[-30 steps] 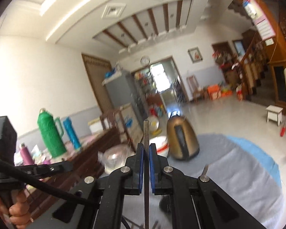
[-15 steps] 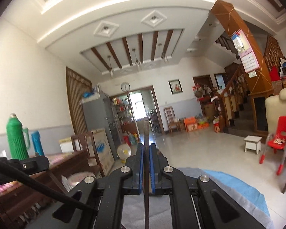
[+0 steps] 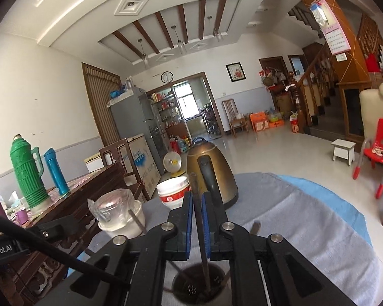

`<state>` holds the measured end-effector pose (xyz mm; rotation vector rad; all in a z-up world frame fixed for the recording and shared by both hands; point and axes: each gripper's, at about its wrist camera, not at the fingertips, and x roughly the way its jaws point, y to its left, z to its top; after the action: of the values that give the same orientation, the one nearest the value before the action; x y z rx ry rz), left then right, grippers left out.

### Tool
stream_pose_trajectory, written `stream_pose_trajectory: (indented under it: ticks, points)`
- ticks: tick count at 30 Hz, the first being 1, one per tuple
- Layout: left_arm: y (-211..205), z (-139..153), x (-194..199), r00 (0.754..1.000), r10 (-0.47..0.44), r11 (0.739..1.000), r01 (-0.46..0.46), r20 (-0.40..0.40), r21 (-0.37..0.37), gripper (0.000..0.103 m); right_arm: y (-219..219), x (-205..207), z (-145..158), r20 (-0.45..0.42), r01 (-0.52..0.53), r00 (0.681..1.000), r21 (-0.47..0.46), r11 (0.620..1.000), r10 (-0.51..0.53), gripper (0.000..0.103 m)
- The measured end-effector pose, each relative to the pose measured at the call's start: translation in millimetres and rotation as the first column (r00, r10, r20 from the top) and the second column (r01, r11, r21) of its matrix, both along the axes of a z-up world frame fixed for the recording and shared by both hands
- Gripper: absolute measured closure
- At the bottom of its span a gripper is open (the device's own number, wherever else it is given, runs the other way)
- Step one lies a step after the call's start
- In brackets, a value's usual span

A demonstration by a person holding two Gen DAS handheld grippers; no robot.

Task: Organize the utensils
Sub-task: 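Lift the held chopsticks with both grippers and carry them over the grey cup, then lower the chopsticks into the grey cup and open both grippers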

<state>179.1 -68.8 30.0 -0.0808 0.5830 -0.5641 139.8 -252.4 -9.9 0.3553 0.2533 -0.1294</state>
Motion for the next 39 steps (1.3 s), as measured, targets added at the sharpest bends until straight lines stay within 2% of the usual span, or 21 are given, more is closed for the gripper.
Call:
stream_pose_trajectory:
  ticks: [1, 3, 5, 6, 7, 8, 10, 11, 12, 17, 21, 28, 33, 39]
  points:
    - [3, -1, -5, 1.0, 0.001, 1.0, -0.001, -0.004, 0.008, 0.094, 0, -5, 0, -0.006, -0.005, 1.0, 0.007, 1.0, 0.005, 0.093]
    - [9, -2, -10, 1.0, 0.007, 1.0, -0.007, -0.015, 0.013, 0.085, 1, -14, -1, -0.019, -0.012, 1.0, 0.026, 1.0, 0.013, 0.093]
    - [18, -3, -20, 1.0, 0.022, 1.0, -0.021, -0.023, 0.006, 0.069, 0, -26, 0, -0.015, -0.014, 1.0, 0.045, 0.999, 0.015, 0.093]
    - [23, -4, -26, 0.999, 0.031, 1.0, -0.031, -0.021, 0.003, 0.067, 0, -33, 2, -0.011, -0.014, 1.0, 0.051, 0.999, 0.015, 0.09]
    - [26, -4, -31, 0.999, 0.038, 0.999, -0.038, -0.021, 0.004, 0.061, -1, -42, 3, -0.005, -0.014, 1.0, 0.062, 0.998, 0.015, 0.088]
    - [29, -5, -37, 0.999, 0.048, 0.999, -0.048, -0.024, 0.008, 0.052, -1, -48, 4, -0.001, -0.014, 1.0, 0.072, 0.997, 0.014, 0.081]
    - [35, -6, -45, 0.997, 0.069, 0.997, -0.069, -0.026, 0.019, 0.044, -2, -62, 4, 0.011, -0.011, 1.0, 0.098, 0.995, 0.01, 0.062]
    - [38, -8, -52, 0.996, 0.081, 0.996, -0.08, -0.026, 0.028, 0.042, -2, -68, 5, 0.017, -0.008, 1.0, 0.105, 0.994, 0.006, 0.039]
    - [39, -9, -55, 0.996, 0.086, 0.996, -0.085, -0.027, 0.033, 0.041, -2, -76, 6, 0.028, 0.002, 1.0, 0.107, 0.994, -0.005, 0.034]
    - [49, -17, -81, 0.992, 0.124, 0.99, -0.122, -0.03, 0.075, 0.036, 0, -103, 7, 0.036, 0.04, 0.998, 0.093, 0.995, -0.044, 0.034]
    - [49, -23, -98, 0.989, 0.146, 0.979, -0.142, -0.02, 0.147, 0.035, -3, -124, 8, 0.033, 0.047, 0.998, 0.107, 0.993, -0.051, 0.034]
    - [48, -28, -135, 0.991, 0.128, 0.969, -0.118, -0.032, 0.218, 0.035, -8, -164, 9, 0.021, 0.043, 0.999, 0.135, 0.99, -0.046, 0.034]
    - [49, -24, -163, 0.994, 0.11, 0.951, -0.112, 0.022, 0.288, 0.035, -8, -187, 6, 0.006, 0.02, 1.0, 0.17, 0.985, -0.021, 0.034]
    - [63, -17, -190, 0.987, 0.109, 0.915, -0.145, 0.115, 0.377, 0.033, -1, -197, -1, -0.016, 0.014, 1.0, 0.201, 0.98, -0.011, 0.034]
